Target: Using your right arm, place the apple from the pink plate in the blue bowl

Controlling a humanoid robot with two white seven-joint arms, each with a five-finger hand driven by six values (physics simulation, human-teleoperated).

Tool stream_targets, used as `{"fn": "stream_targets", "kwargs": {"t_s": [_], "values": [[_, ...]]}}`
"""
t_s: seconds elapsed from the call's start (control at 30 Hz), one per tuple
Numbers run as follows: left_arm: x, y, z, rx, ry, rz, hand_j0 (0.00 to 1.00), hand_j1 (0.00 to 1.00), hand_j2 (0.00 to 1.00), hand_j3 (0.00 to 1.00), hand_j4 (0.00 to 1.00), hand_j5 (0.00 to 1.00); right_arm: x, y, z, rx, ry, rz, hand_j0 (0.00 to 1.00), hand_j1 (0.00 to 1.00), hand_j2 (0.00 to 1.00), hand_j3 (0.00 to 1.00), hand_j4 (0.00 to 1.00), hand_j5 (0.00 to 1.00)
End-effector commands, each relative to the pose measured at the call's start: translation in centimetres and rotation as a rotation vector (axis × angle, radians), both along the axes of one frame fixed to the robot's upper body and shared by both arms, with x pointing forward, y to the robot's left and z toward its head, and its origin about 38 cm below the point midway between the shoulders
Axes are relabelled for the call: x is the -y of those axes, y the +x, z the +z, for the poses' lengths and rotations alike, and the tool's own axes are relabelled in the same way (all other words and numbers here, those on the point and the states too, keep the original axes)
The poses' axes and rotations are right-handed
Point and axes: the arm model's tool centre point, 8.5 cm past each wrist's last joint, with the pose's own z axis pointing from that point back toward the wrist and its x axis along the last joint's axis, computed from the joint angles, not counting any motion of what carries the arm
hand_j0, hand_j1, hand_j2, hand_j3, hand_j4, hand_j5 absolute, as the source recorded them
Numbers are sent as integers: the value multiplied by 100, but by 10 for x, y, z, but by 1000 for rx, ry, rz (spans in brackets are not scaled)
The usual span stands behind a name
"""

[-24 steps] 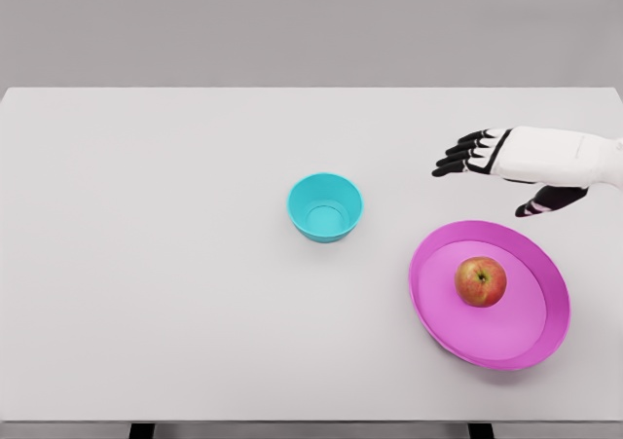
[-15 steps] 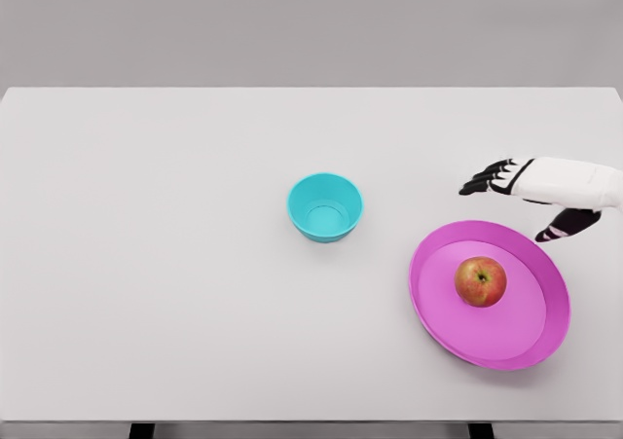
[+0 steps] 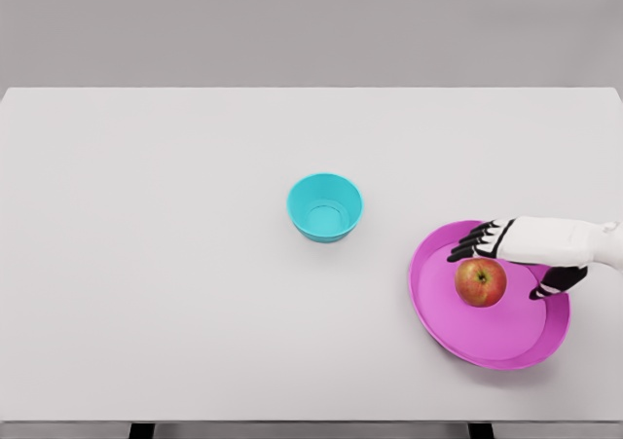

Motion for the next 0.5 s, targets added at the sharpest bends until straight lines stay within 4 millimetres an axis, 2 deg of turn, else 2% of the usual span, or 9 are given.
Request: {"fn": "stream_targets", "kwargs": {"t_s": [0.0,0.1,0.23,0.4,0.47], "values": [[0,0,0,0,0,-1,100,100,100,100,100,100,-5,-2,0,-2,10,12,100,100,100,100,100,100],[0,0,0,0,0,0,100,100,100,100,100,100,-3,-5,-3,-14,2,9,100,100,100,100,100,100],[0,0,0,0,0,-1,100,100,100,100,100,100,-9,-5,-7,-23,9,26,100,100,100,100,100,100],[0,0,0,0,0,0,100,100,100,100,100,100,-29,0,-18,-27,11,72,100,100,100,100,100,100],[0,0,0,0,0,0,100,100,100,100,100,100,-25,1,-20,-31,5,63,100,100,100,100,100,100]]}}
